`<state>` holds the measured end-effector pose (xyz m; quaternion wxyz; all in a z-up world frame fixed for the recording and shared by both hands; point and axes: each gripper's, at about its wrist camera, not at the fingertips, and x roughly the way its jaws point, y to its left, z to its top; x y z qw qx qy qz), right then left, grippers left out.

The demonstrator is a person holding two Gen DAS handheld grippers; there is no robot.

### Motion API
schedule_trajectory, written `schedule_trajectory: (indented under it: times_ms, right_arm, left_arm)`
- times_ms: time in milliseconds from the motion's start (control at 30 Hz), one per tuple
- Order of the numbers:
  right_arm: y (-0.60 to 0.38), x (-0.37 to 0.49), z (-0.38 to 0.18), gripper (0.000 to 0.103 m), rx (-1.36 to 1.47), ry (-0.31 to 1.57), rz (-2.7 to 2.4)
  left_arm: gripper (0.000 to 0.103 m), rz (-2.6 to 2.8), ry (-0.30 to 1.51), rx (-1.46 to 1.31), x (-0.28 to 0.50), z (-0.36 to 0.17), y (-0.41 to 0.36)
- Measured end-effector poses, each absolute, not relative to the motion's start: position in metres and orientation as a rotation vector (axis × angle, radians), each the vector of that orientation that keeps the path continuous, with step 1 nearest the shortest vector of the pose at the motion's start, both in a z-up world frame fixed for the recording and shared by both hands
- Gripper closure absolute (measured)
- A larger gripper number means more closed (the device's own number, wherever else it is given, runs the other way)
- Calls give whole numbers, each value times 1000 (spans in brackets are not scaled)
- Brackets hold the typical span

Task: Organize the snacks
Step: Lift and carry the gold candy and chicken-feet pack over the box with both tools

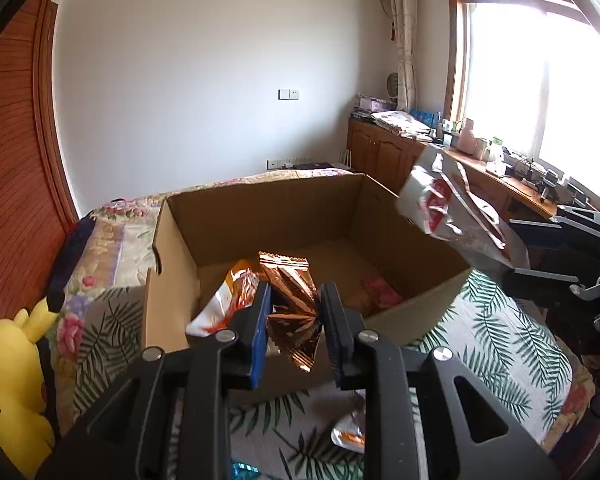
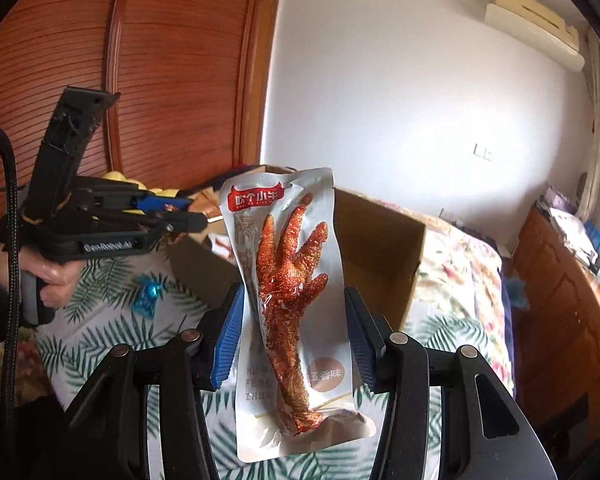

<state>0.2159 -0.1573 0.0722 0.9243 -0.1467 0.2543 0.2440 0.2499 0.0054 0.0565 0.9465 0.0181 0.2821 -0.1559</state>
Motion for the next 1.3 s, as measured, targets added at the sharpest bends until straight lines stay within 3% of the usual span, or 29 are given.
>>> schedule_trajectory:
  times_ms: [833,1300]
  right_arm:
    - [-125,337,38,53,-170,558,493]
    - [-115,345,20,51,-220,587,444]
  left_arm:
    - [78,-279,624,-1,333,19,3]
    - [66,-277,628,0,332,15,2]
